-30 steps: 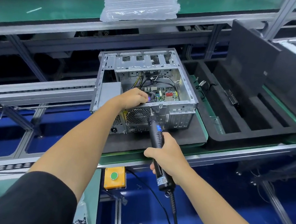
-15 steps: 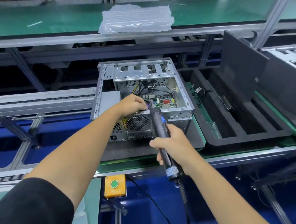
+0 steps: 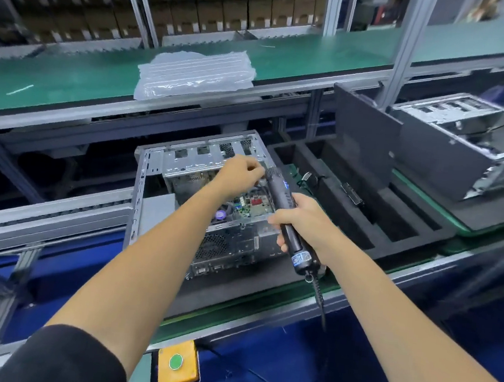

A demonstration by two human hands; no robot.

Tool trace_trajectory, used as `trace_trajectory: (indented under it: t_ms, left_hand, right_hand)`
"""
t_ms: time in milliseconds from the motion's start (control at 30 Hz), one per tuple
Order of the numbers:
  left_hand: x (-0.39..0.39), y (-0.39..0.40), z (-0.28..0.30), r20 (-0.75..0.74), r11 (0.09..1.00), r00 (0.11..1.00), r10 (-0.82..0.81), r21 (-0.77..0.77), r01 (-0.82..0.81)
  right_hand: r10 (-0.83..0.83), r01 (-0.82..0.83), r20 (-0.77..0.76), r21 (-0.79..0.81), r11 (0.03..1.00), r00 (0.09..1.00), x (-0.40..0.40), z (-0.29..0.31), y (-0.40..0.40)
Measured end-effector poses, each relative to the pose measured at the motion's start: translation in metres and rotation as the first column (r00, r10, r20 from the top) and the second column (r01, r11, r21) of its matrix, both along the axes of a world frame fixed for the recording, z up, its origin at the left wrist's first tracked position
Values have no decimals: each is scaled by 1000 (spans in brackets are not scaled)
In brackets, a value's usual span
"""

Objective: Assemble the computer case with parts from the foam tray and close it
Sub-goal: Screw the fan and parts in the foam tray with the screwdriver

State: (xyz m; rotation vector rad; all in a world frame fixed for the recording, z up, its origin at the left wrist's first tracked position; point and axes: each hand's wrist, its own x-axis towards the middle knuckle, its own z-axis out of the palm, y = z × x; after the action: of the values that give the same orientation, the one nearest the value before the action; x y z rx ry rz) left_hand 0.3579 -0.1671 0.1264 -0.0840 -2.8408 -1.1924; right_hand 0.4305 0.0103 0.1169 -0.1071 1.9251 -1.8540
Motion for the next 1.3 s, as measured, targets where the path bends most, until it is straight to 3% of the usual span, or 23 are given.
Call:
trace_trajectory:
  t_ms: [133,367,567,700,800,1000,1167,1300]
  left_hand:
    - [-37,57,-9,-67,1000,998,23,4,-22]
    - [-110,151,-40,-31,998,997,66,-8,-66]
    - [-146,207,-106,229,979,973,-23,-193,69]
    - [-152,226,-154,440,840,896,-56,-465,280]
    - [-154,234,-181,500,688,865,-36,-616,384]
    - [-154,244,-222,646,425,761,-54,-675,603]
    - [-158,248,-233,632,377,765,-124,-683,626]
    - [-161,250,-232,665,441,732,-148,-618,651]
  right_hand:
    - [-40,40,17,-9,999,999,-36,-4,36]
    - [-35,35,47,8,999,998,-115,-28,128]
    - [1,-13,104,117,993,995,-174,-72,180]
    - [17,-47,172,171,984,985,-193,-106,192]
    - [11,-47,201,173,984,979,-203,-124,196]
    - [68,-107,220,172,979,973,-218,-138,201]
    - [64,-112,235,195,974,970,-223,-137,199]
    - [70,-118,248,187,975,966,-224,-136,197]
